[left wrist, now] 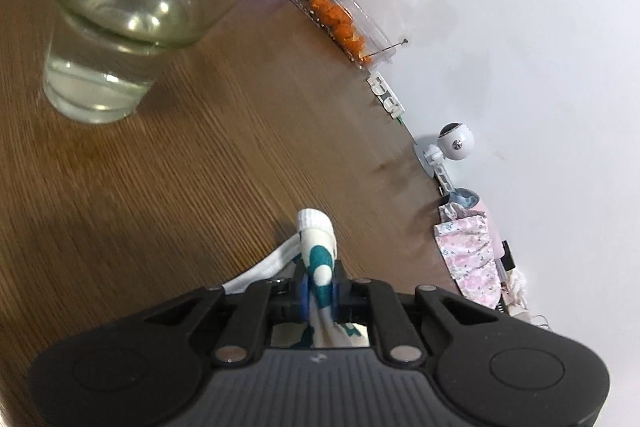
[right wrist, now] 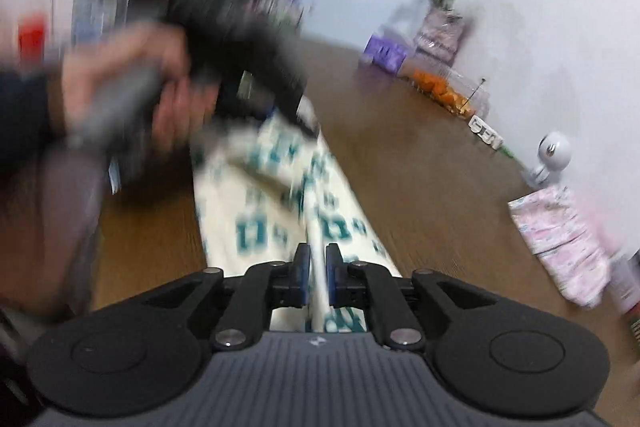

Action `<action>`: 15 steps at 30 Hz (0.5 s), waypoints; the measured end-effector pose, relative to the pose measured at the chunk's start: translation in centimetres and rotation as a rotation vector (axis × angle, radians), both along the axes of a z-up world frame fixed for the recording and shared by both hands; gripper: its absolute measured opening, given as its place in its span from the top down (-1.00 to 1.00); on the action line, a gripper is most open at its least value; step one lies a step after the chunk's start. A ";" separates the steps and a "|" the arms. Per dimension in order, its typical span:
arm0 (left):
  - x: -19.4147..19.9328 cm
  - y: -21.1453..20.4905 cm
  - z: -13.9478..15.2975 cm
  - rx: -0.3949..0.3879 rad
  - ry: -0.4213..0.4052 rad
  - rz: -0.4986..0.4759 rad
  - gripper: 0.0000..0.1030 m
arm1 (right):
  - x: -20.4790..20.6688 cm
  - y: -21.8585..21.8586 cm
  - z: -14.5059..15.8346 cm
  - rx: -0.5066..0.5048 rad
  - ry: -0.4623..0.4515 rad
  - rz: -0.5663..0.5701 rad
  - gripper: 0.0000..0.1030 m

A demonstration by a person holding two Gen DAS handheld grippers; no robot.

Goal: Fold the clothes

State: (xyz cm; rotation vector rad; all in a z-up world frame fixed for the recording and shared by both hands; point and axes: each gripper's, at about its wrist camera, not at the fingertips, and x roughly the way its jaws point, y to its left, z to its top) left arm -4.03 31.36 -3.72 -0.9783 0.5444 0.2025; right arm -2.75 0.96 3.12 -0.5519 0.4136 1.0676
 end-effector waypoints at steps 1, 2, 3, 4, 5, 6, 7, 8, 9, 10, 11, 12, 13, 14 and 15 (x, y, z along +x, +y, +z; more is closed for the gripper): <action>0.0 -0.1 0.1 -0.002 0.000 -0.004 0.61 | 1.2 0.2 0.5 0.053 0.077 -0.020 0.85; -0.1 -0.2 0.3 -0.005 0.000 -0.007 0.48 | 2.4 0.4 0.9 0.102 0.154 -0.041 0.85; -0.6 -0.4 0.7 0.003 -0.008 -0.012 0.20 | 3.6 0.7 0.5 0.122 0.229 -0.066 0.86; -1.2 -0.7 1.4 0.019 -0.022 -0.012 0.04 | 4.2 1.3 -0.2 0.117 0.287 -0.089 0.86; -1.9 -1.2 2.1 0.062 -0.029 -0.007 0.00 | 4.3 2.0 -1.3 0.082 0.323 -0.100 0.85; -2.7 -1.7 2.9 0.108 -0.033 -0.001 -0.03 | 3.9 2.3 -2.1 0.045 0.322 -0.102 0.85; -3.4 -2.2 3.7 0.154 -0.038 0.005 -0.05 | 3.2 2.0 -2.3 0.034 0.301 -0.103 0.85; -4.0 -3.0 4.5 0.217 -0.035 0.018 -0.07 | 2.1 1.3 -2.1 0.046 0.277 -0.106 0.82; -4.2 -4.1 5.1 0.275 -0.038 0.013 -0.08 | 1.4 0.3 -1.7 0.070 0.278 -0.121 0.81; -4.4 -5.3 5.6 0.333 -0.043 0.005 -0.08 | 0.8 -1.1 -0.9 0.118 0.278 -0.154 0.70; -4.2 -6.3 5.8 0.366 -0.055 -0.024 -0.08 | 0.3 -3.1 -0.2 0.171 0.264 -0.215 0.47; -4.0 -7.4 5.8 0.395 -0.069 -0.055 -0.08 | -0.1 -5.2 0.5 0.224 0.249 -0.276 0.41; -3.6 -8.2 5.7 0.406 -0.077 -0.095 -0.08 | -0.6 -7.2 1.2 0.277 0.234 -0.337 0.40; -3.4 -8.7 5.2 0.412 -0.060 -0.118 -0.07 | -1.0 -9.2 1.8 0.323 0.218 -0.401 0.40; -3.1 -9.2 4.6 0.418 -0.040 -0.138 -0.06 | -1.2 -10.5 1.9 0.320 0.199 -0.480 0.42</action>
